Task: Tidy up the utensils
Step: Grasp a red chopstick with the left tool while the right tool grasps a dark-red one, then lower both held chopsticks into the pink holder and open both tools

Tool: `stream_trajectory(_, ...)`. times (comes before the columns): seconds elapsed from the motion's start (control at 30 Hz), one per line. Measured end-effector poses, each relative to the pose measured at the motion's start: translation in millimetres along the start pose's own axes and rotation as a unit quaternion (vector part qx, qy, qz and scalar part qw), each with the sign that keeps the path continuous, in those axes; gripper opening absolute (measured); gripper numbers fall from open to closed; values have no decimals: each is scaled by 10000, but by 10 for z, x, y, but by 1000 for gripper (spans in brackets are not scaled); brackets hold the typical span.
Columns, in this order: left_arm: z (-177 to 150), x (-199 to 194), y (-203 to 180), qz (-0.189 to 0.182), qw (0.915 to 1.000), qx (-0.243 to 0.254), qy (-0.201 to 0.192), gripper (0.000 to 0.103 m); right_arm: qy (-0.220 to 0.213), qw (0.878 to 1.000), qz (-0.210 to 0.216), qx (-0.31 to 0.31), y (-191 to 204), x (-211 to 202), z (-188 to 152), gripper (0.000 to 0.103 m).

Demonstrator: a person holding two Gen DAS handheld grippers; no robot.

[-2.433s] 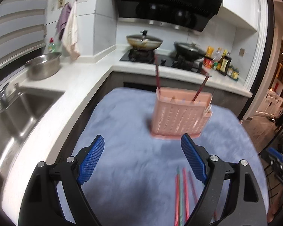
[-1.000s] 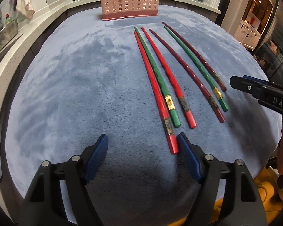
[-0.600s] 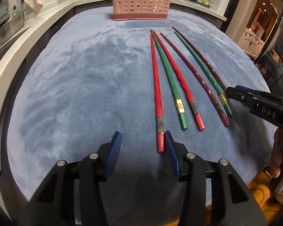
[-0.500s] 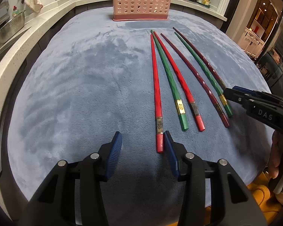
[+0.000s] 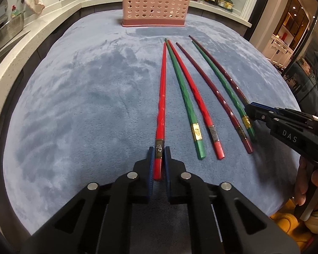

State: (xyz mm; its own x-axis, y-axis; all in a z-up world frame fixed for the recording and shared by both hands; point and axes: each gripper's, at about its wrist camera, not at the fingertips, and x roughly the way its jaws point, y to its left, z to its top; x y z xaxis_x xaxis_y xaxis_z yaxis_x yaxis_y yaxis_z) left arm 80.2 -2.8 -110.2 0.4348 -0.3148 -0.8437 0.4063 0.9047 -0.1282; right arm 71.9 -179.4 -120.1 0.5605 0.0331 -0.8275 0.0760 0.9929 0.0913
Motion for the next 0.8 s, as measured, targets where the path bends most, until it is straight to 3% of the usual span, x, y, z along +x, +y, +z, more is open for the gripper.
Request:
stream_trajectory(0.17,12,-35,-8,-84,10000,-40,1,8,-22,9999,69,119,-68,-74,-2,7)
stream_trajectory(0.33,114,-237,10,-70,9996,-146,-248,8,-195,9996,118,180,-120,-271,50,7)
stream_trajectory(0.8,945,-876,204,117,9895,-526,-1339,8,-1150,9930,117,254,-279,-985,770,7)
